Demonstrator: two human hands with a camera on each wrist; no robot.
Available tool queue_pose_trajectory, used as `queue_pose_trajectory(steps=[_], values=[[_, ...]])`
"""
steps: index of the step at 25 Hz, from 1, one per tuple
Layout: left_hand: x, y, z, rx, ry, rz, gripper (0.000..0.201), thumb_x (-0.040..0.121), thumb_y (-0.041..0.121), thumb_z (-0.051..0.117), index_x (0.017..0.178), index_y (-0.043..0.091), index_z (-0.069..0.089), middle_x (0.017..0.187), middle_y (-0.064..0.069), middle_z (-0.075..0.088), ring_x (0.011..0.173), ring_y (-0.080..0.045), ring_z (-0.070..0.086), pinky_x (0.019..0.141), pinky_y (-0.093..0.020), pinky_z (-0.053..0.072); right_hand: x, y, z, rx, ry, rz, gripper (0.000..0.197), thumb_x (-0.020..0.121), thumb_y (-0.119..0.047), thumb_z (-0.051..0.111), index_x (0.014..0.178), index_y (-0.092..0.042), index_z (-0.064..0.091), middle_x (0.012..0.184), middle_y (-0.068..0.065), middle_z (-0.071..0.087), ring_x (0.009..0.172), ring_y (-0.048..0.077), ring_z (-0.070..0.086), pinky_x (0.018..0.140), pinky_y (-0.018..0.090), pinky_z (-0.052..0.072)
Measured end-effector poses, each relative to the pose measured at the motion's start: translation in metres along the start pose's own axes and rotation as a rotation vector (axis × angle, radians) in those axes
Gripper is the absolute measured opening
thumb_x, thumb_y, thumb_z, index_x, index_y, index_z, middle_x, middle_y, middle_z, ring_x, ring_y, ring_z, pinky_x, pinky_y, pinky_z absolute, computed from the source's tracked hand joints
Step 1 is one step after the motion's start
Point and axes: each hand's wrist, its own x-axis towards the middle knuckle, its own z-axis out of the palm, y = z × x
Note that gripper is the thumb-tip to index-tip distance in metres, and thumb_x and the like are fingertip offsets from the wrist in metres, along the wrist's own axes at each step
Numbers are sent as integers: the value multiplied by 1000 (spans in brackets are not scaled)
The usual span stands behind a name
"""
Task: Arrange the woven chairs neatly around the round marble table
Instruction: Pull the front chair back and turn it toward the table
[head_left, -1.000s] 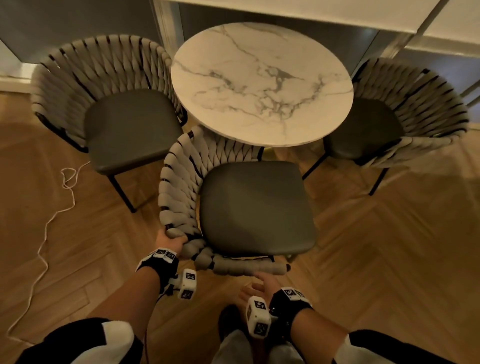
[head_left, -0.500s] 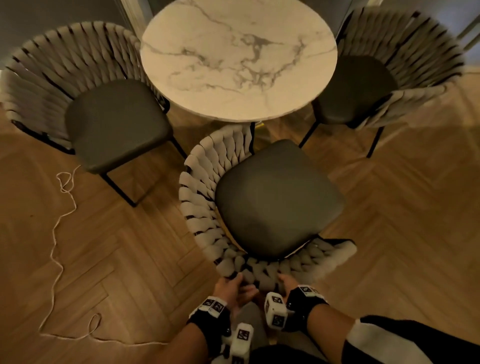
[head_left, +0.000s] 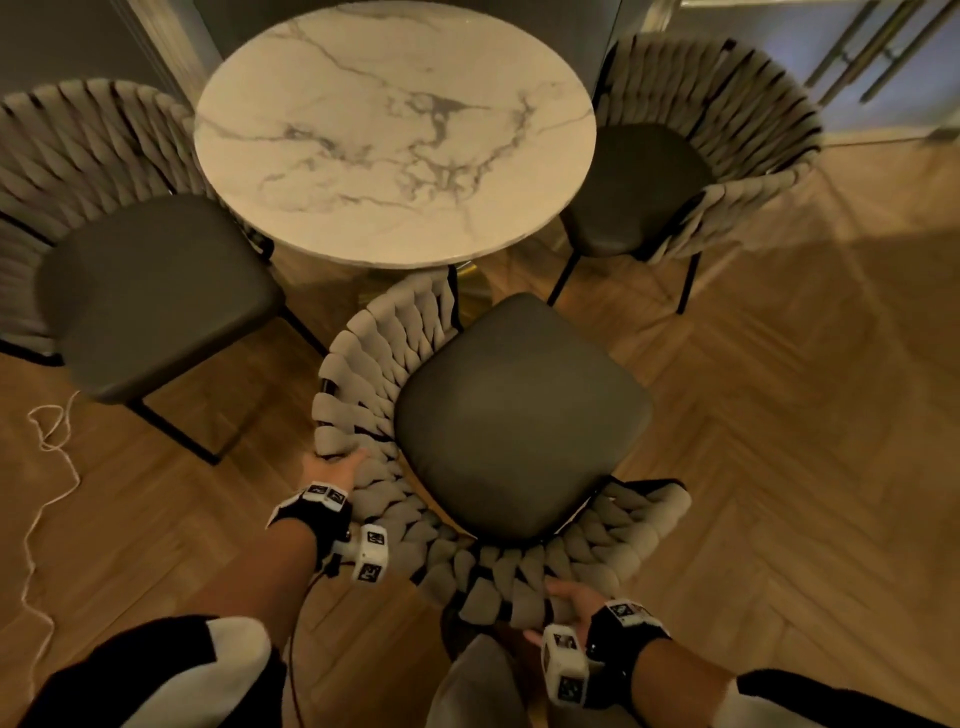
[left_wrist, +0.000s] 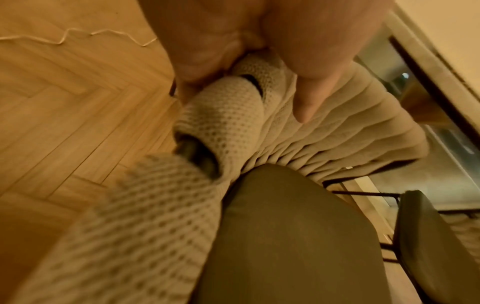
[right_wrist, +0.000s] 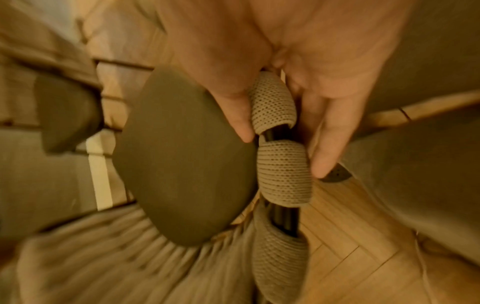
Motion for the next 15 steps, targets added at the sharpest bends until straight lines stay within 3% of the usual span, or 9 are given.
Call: queue_pose_trajectory(steps=[2,4,9,12,15], values=[[7,6,1,54,-3,31,73,81,31,75,139,6,40,136,-24,55,119,-45,55,92,-46,46,6,-3,-1,-1,-22,5,35,93,-5,59,128,-8,53,102,27,57,83,48,56,48,62,54],[8,2,1,59,-12,24,60,85,25,69,137,5,46,132,-23,58,116,-44,57,90,-45,47,7,-6,-3,-49,-38,7,40,93,-4,60,132,-10,50,112,28,55,84,49,56,51,62,55],[-21,-36,-15,-21,-58,-13,47,77,23,74,118,5,60,121,-20,65,98,-38,62,88,-46,54,10,-10,-32,-111,13,-49,30,90,-5,64,117,-3,53,99,28,60,77,47,63,39,58,53],[-45,-69,-30,52,-42,-90,33,84,18,73,111,2,62,106,-17,62,91,-35,60,78,-39,51,8,-20,-43,-224,82,-105,41,87,-9,67,125,-2,54,109,28,65,74,44,71,59,57,59],[-46,-105,-36,-46,-81,-234,42,76,23,79,109,3,63,106,-17,65,94,-38,65,85,-50,58,-5,-45,-39,-406,134,-194,22,87,-9,65,107,1,60,102,24,65,90,41,65,82,52,56]])
